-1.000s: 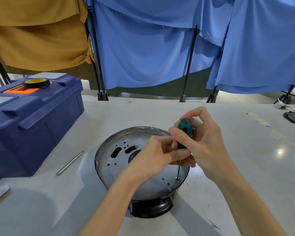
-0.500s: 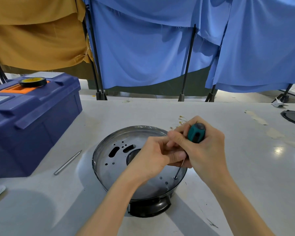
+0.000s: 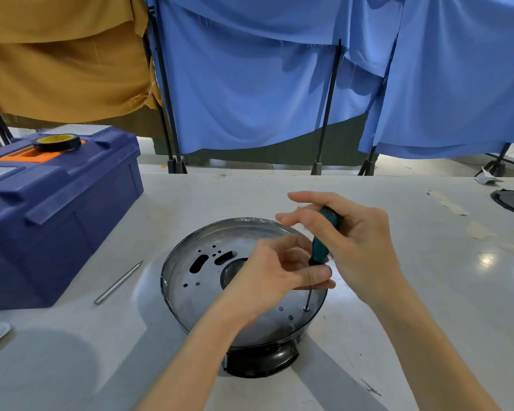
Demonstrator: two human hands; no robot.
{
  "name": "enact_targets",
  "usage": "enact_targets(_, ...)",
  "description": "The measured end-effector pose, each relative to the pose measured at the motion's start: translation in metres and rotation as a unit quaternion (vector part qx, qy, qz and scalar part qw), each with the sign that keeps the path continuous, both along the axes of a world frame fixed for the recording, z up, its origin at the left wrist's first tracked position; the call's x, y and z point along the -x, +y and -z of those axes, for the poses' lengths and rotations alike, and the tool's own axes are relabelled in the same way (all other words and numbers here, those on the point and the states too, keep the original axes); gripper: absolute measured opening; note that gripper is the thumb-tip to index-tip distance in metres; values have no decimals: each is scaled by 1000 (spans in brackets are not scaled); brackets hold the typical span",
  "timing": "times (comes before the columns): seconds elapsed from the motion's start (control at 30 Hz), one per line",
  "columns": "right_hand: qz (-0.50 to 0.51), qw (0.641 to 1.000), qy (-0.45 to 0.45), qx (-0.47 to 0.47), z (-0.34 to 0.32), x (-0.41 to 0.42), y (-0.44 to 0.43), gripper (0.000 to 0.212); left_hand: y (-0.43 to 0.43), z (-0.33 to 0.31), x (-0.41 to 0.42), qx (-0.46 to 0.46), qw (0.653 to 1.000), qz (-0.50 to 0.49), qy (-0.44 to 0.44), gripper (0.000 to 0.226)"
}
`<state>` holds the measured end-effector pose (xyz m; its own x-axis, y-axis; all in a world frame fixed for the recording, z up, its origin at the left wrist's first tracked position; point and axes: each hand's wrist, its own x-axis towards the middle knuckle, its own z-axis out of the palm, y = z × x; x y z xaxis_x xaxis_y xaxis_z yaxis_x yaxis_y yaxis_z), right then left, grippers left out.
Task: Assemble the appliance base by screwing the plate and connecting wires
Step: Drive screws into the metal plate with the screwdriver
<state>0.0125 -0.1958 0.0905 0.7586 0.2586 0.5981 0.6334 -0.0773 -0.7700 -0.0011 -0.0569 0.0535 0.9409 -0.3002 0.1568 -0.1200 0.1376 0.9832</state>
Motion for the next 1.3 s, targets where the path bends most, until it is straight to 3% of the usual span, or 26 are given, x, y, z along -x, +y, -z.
enact_targets(0.07,26,1000,5,-1,-1,0,2,30,-1,0,-1,6,1000,6,11,20)
enact_targets(0.23,-176,980,83,-38,0,-2,-16,31,5,3,0,6,1000,20,18,21)
enact_targets(0.33,-137,986,65,-67,1,-2,-16,26,3,4,3,3,1000,28,4,20)
enact_targets(0.43,-15,998,5,-65,5,-1,-7,23,-3,0,2,17,1000,11,-7,26)
enact_targets(0.53,53,997,-26,-50,9,0,1,27,-7,-1,2,14,1000,20,-5,10)
enact_targets(0.7,-188,976,84,-62,-1,-6,-17,35,6,1,3,1,998,56,13,23)
enact_targets(0.8,-133,987,59,-65,-2,-4,-13,24,6,-2,4,18,999,26,-6,23)
enact_targets(0.87,-58,995,34,-80,1,0,-7,24,4,-3,2,-30,998,-34,-39,30)
enact_targets(0.97,30,996,-7,-79,3,2,2,27,0,-3,1,-22,999,-31,-30,13)
enact_targets(1.03,0,998,2,-62,3,-1,1,25,1,-2,3,4,1000,0,-13,16)
enact_targets(1.17,-177,975,108,-76,1,-3,-15,33,6,0,3,3,1000,24,-14,17)
enact_targets(1.3,-83,992,54,-84,4,-3,-12,20,7,-3,0,-43,997,-49,-50,22)
